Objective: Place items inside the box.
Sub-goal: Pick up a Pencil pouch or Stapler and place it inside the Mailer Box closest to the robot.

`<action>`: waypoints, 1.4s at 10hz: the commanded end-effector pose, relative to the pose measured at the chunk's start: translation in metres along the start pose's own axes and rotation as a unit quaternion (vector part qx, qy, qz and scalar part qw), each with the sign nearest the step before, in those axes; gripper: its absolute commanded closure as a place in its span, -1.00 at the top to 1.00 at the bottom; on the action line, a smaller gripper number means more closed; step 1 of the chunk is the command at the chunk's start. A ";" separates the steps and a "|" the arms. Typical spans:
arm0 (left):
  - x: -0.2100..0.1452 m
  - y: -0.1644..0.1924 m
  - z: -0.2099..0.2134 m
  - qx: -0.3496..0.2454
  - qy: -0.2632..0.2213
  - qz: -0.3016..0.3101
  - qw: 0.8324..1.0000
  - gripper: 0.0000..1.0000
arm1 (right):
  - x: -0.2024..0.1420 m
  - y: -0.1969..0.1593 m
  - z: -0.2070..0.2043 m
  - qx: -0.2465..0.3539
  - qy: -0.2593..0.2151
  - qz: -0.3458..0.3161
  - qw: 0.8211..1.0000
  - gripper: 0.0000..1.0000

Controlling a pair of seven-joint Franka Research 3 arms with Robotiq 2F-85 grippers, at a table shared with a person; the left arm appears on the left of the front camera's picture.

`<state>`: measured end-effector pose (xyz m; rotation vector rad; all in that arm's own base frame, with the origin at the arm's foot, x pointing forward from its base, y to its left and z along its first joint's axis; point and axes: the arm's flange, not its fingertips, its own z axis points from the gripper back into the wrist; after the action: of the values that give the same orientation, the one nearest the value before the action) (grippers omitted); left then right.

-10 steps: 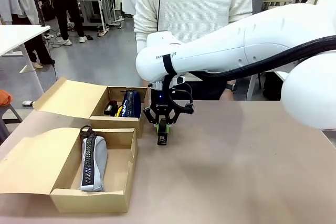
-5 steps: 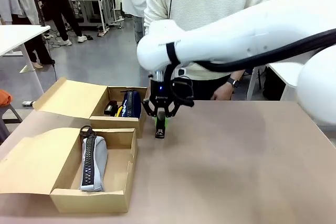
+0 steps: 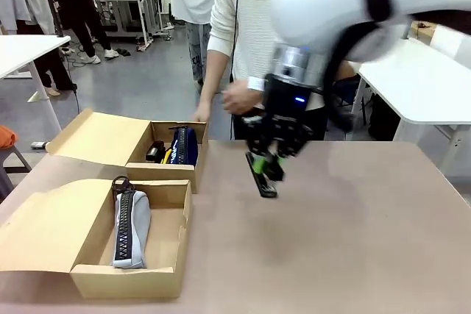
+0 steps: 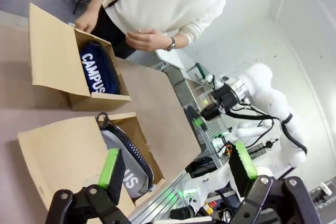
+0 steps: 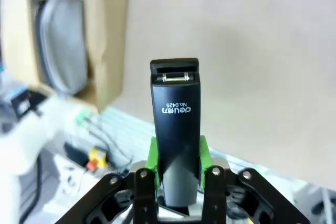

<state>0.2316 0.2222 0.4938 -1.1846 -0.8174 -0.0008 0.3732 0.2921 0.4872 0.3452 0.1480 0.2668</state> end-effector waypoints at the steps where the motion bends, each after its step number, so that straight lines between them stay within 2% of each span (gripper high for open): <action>1: 0.001 -0.002 0.000 -0.008 -0.008 -0.009 1.000 1.00 | -0.060 -0.040 -0.016 0.069 0.006 0.026 0.997 -1.00; 2: 0.001 -0.002 0.000 -0.008 -0.008 -0.009 1.000 1.00 | -0.076 -0.034 -0.017 0.059 -0.005 0.015 0.998 -1.00; 3: 0.001 -0.002 0.000 -0.008 -0.008 -0.009 1.000 1.00 | -0.076 -0.026 -0.016 0.045 -0.024 -0.004 0.999 -1.00; 4: 0.001 -0.002 0.000 -0.008 -0.008 -0.009 1.000 1.00 | -0.061 -0.041 -0.015 0.054 0.003 0.018 0.998 -1.00; 5: 0.001 -0.002 0.000 -0.008 -0.008 -0.009 1.000 1.00 | -0.077 -0.043 -0.020 0.052 -0.002 0.015 0.999 -0.37; 7: 0.001 -0.002 0.000 -0.008 -0.008 -0.009 1.000 1.00 | -0.037 -0.012 -0.022 0.053 0.006 0.062 0.997 -0.37; 9: 0.001 -0.002 0.000 -0.008 -0.008 -0.009 1.000 1.00 | -0.021 0.023 -0.026 0.065 0.000 0.076 0.995 -0.37; 10: 0.001 -0.002 0.000 -0.008 -0.008 -0.009 1.000 1.00 | -0.014 0.042 -0.031 0.045 0.007 0.093 0.995 -0.37; 11: 0.001 -0.002 0.000 -0.008 -0.008 -0.009 1.000 1.00 | -0.013 0.033 -0.029 0.034 0.026 0.081 0.996 -0.37; 12: 0.001 -0.002 0.000 -0.008 -0.008 -0.009 1.000 1.00 | -0.029 0.002 -0.023 0.045 0.030 0.066 0.996 -0.37; 14: 0.001 -0.002 0.000 -0.008 -0.008 -0.009 1.000 1.00 | -0.074 -0.056 -0.018 0.078 -0.003 0.045 0.996 -0.37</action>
<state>0.2316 0.2223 0.4937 -1.1847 -0.8171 -0.0003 0.3377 0.2675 0.4579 0.4601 0.1896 0.3528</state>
